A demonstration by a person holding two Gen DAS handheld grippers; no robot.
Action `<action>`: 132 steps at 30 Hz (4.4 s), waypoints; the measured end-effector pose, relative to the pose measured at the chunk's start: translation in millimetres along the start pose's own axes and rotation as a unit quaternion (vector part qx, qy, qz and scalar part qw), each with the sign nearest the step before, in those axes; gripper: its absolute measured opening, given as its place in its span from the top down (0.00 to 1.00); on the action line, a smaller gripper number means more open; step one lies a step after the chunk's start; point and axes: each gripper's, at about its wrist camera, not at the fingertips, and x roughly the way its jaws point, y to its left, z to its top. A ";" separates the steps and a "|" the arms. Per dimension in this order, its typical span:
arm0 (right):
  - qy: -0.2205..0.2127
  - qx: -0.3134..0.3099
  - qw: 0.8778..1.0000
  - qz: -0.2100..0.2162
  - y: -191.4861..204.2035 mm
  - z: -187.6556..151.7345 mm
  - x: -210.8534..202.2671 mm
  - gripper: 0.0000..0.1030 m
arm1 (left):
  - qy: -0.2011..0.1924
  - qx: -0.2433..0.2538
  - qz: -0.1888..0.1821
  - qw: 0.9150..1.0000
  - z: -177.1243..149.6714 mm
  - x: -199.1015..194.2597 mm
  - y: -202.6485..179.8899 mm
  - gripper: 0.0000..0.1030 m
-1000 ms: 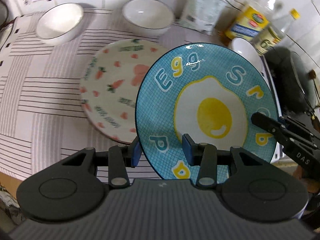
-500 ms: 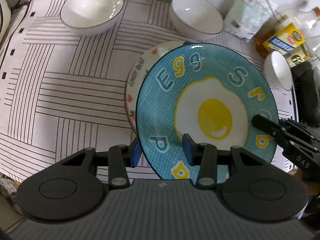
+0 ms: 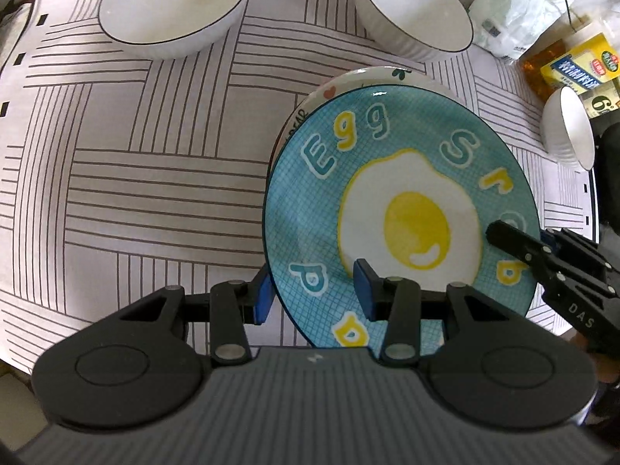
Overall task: Organize plates and bowls
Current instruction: 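Lower the egg plate onto the bunny plate and open both grippers, then withdraw both grippers up from the plate stack, then move both grippers to the white bowl by the bottles and grasp its rim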
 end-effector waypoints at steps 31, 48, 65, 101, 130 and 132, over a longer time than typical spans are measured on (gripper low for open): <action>0.064 0.012 0.965 -0.255 67.9 2.3 23.2 0.66 | 0.033 0.106 0.049 0.993 8.0 9.3 -24.8 0.60; -0.049 -0.017 0.983 -0.179 102.3 -11.7 -77.4 0.40 | -0.029 0.189 0.057 0.980 -29.6 -73.2 -60.9 0.44; -0.145 -0.007 0.972 -0.186 51.0 -42.4 -169.0 0.30 | -0.062 0.311 0.046 0.947 -55.9 -108.8 -163.6 0.22; -0.148 -0.068 0.962 -0.219 -158.3 4.8 -9.9 0.08 | -0.127 0.227 0.053 0.964 89.5 90.3 -303.9 0.11; -0.168 -0.107 0.959 -0.202 -101.7 -26.7 -48.0 0.10 | -0.084 0.231 0.032 0.969 41.0 45.3 -291.0 0.84; -0.166 -0.112 0.959 -0.199 -92.7 -32.4 -53.2 0.10 | -0.080 0.233 0.037 0.968 31.6 38.3 -288.5 0.84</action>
